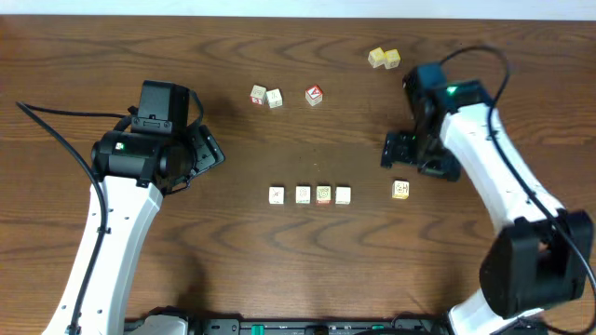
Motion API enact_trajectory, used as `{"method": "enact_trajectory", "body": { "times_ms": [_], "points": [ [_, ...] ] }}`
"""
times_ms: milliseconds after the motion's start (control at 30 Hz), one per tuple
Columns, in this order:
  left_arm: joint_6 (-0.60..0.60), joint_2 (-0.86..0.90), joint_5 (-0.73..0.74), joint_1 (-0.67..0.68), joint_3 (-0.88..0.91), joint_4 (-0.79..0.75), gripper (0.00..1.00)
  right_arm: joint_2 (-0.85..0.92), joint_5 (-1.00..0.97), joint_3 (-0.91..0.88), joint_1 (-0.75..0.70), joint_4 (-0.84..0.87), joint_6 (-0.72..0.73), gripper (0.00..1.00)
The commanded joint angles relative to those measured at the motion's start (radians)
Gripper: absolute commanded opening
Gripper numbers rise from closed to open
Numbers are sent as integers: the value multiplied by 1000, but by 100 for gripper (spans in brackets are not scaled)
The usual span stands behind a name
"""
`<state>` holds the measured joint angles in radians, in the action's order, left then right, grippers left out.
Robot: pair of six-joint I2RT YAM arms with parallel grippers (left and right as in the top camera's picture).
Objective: Lift 5 blocks
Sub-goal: 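Lower the right gripper onto the blue X block and grasp it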
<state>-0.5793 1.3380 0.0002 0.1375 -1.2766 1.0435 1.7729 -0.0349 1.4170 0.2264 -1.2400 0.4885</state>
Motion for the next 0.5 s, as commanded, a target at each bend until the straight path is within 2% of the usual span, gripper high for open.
{"method": "enact_trajectory", "body": {
  "times_ms": [0,133,300,467],
  "points": [
    [1,0,-13,-3,-2,3,81,2,11,-91,-7,78,0,90],
    [2,0,-13,-3,-2,3,81,2,25,-180,-2,171,-21,86],
    [2,0,-13,-3,-2,3,81,3,45,-284,-2,313,-45,68],
    [2,0,-13,-3,-2,3,81,4,62,-357,-2,387,-58,59]
  ]
}}
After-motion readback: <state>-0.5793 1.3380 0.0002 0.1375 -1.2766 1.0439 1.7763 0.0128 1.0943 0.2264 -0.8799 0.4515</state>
